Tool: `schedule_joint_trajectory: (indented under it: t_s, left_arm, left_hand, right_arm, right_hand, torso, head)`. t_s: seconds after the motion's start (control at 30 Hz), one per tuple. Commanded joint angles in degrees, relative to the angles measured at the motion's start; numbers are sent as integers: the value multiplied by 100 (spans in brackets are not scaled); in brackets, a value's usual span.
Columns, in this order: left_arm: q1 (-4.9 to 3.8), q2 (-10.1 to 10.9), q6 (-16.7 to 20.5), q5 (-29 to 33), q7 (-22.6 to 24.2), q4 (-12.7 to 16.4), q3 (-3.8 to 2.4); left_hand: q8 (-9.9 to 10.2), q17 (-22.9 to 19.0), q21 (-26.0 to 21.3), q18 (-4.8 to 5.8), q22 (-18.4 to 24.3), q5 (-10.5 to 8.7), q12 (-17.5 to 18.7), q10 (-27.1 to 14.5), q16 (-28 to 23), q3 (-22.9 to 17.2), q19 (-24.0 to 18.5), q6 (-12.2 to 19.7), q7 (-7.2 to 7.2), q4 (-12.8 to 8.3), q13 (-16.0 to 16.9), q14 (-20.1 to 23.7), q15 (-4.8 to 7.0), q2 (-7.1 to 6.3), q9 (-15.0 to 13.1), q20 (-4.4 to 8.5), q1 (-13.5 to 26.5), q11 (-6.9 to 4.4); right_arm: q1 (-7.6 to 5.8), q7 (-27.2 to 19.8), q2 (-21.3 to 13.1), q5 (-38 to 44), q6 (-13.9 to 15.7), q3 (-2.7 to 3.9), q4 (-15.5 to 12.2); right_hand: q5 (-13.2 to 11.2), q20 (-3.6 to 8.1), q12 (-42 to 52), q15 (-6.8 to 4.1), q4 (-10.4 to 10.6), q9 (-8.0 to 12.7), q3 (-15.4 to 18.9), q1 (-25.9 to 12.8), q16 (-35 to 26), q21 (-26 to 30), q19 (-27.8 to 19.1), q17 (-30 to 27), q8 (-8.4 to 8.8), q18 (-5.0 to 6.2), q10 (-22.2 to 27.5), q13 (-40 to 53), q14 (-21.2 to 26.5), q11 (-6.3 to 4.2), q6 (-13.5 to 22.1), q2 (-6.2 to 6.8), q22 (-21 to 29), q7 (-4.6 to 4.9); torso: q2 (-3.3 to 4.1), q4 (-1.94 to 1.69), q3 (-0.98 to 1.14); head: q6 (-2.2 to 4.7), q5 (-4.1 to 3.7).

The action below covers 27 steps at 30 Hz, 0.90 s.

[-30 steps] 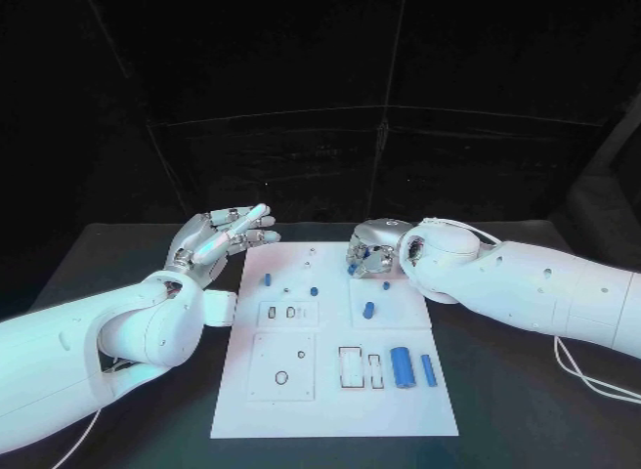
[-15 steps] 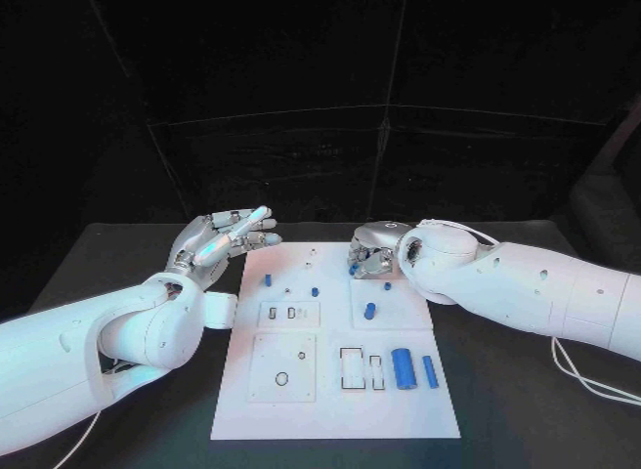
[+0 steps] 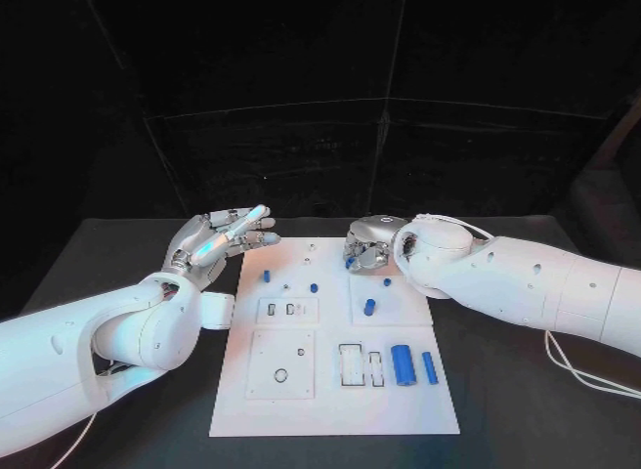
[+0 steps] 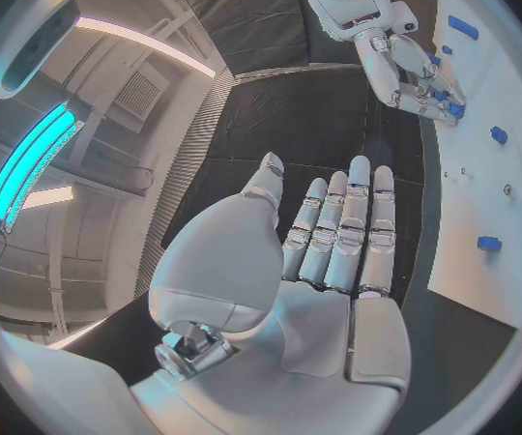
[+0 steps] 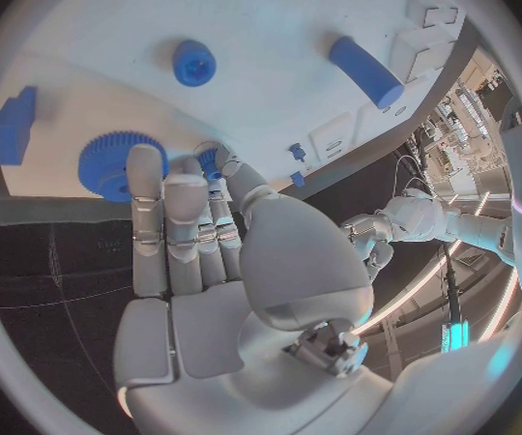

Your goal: Assemble the parts on the task board

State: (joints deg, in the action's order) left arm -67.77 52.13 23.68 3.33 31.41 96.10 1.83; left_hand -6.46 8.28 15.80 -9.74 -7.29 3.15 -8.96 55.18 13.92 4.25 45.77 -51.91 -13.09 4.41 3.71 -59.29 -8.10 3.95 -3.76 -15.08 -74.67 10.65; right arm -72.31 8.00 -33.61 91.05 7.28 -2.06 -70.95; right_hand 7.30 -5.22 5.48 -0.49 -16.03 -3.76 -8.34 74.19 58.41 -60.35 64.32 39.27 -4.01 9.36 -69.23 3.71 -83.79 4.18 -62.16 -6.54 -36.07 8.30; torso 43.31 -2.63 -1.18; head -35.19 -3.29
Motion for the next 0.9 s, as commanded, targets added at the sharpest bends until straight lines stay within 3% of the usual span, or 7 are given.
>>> schedule_joint_trajectory:
  t_s: [0.03,0.23,0.4,0.67,0.9]
  left_arm:
    - [-9,10,-104,-52,-3,22,-3]
    - [-9,20,-115,-31,-3,8,-3]
    - [-9,18,-127,-21,-3,-12,-3]
    - [-9,-10,-149,-17,-12,-38,-3]
    - [-13,-23,-159,-17,-30,-39,-4]
  left_hand:
    - [19,3,-10,-78,9,16,26,20,-26,-8,48,-11,-99,-42,-8,-19,-22,28,9,11,-51,33]
    - [21,4,-11,-79,10,16,28,22,-28,-10,50,-12,-99,-48,-7,-23,-21,31,8,11,-55,33]
    - [21,4,-11,-79,10,16,28,22,-28,-10,50,-12,-99,-48,-7,-23,-21,31,8,11,-55,33]
    - [23,5,-13,-79,12,14,29,24,-31,-7,52,-13,-99,-53,-7,-27,-21,26,8,11,-57,33]
    - [24,6,-14,-79,13,14,31,27,-34,-4,54,-16,-99,-59,-6,-31,-20,21,7,11,-59,33]
  right_arm:
    - [8,-80,-20,31,676,-9,-99]
    - [7,-155,-34,-86,1380,-6,-227]
    - [5,-93,97,-117,1581,-2,-99]
    - [2,-29,451,-132,1628,1,291]
    - [-8,120,768,-132,1245,2,623]
  right_hand:
    - [-41,0,31,-38,-10,-18,-87,46,101,-109,99,110,-37,30,-76,14,-17,-12,-79,-61,-146,-3]
    - [-29,15,33,-48,-24,-14,-253,68,213,-228,148,211,-29,10,-116,12,-22,-23,-124,-8,-276,-10]
    - [-34,15,24,-45,-17,-10,-302,53,243,-255,151,236,-19,6,-112,9,-20,-19,-124,23,-302,-5]
    - [-33,12,11,-41,-7,-6,-377,29,301,-306,166,293,-4,-3,-104,7,-21,-13,-118,62,-361,0]
    - [-58,-5,-36,-20,45,0,-531,-74,417,-399,182,396,24,-18,-48,0,-23,11,-78,150,-463,18]
  torso:
    - [7,-3,2]
    - [20,-28,-10]
    - [34,-36,-10]
    - [49,-64,-10]
    - [69,-65,-19]
  head:
    - [-14,10]
    - [15,-2]
    - [53,9]
    - [97,17]
    - [122,36]
